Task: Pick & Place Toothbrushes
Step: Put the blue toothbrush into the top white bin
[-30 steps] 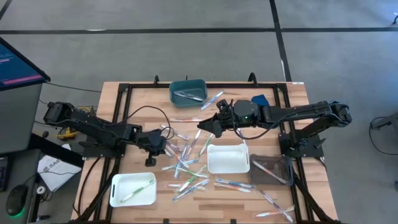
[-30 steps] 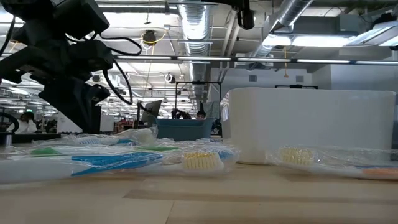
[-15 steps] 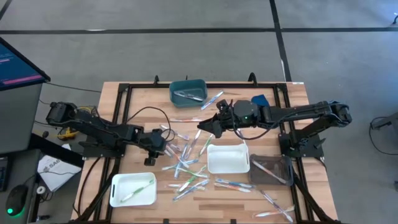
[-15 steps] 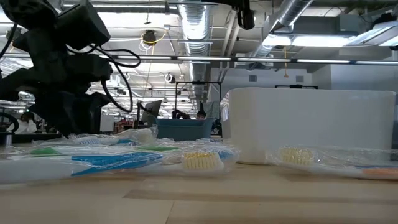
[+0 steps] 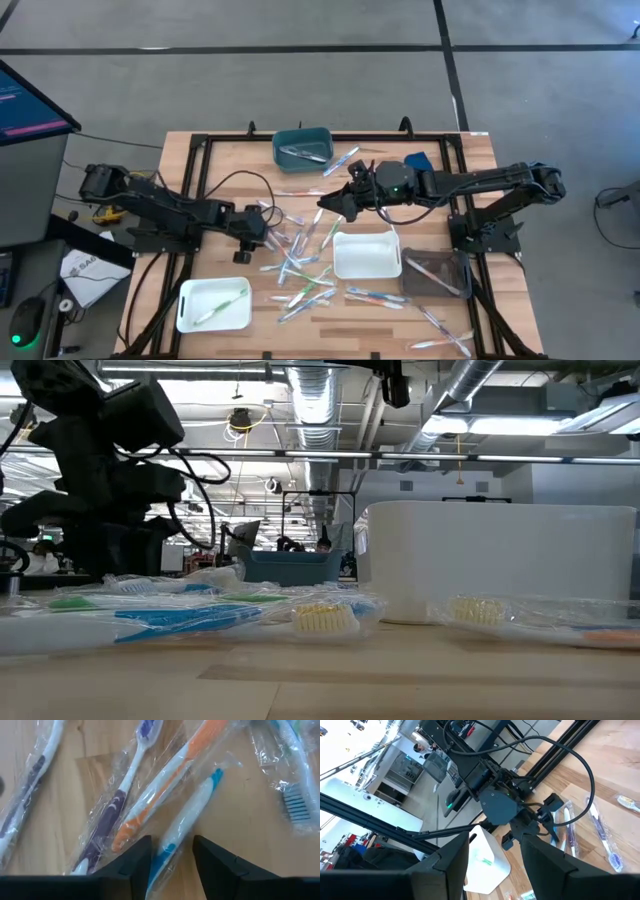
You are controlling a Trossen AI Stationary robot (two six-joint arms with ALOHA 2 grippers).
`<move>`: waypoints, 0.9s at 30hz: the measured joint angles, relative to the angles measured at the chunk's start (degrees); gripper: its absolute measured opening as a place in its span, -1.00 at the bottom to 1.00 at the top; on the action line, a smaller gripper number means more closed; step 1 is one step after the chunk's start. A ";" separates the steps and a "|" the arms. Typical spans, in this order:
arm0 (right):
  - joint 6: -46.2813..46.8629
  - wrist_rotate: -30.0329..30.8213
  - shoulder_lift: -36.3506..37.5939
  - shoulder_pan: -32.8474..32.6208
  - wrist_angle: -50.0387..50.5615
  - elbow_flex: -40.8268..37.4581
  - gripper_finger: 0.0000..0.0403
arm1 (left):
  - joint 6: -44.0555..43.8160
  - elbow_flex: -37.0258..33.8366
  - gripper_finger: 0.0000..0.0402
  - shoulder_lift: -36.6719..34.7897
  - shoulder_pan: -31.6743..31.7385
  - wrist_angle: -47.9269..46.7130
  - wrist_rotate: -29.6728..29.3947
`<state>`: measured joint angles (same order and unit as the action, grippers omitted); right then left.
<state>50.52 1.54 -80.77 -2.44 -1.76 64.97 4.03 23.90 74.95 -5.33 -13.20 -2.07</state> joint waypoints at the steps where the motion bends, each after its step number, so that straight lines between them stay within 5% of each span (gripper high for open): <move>1: 0.00 0.00 0.00 0.00 0.02 0.00 -0.14 | 0.01 0.07 -0.29 0.53 -0.02 0.01 0.22; 7: 0.04 0.00 0.00 -0.13 0.02 0.00 -0.14 | -3.81 -0.08 -0.42 0.19 -0.04 0.05 0.08; 14: 0.05 -0.02 0.00 -0.13 0.02 0.00 -0.14 | -12.92 -0.45 -0.92 -4.20 -0.04 -3.10 0.56; 27: 0.04 -0.02 0.00 -0.11 0.02 0.00 -0.14 | -28.00 -0.37 -0.94 -19.77 -1.81 -6.00 4.26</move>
<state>50.57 1.52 -80.77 -2.55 -1.74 64.97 -23.97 23.53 55.18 -7.14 -19.20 2.18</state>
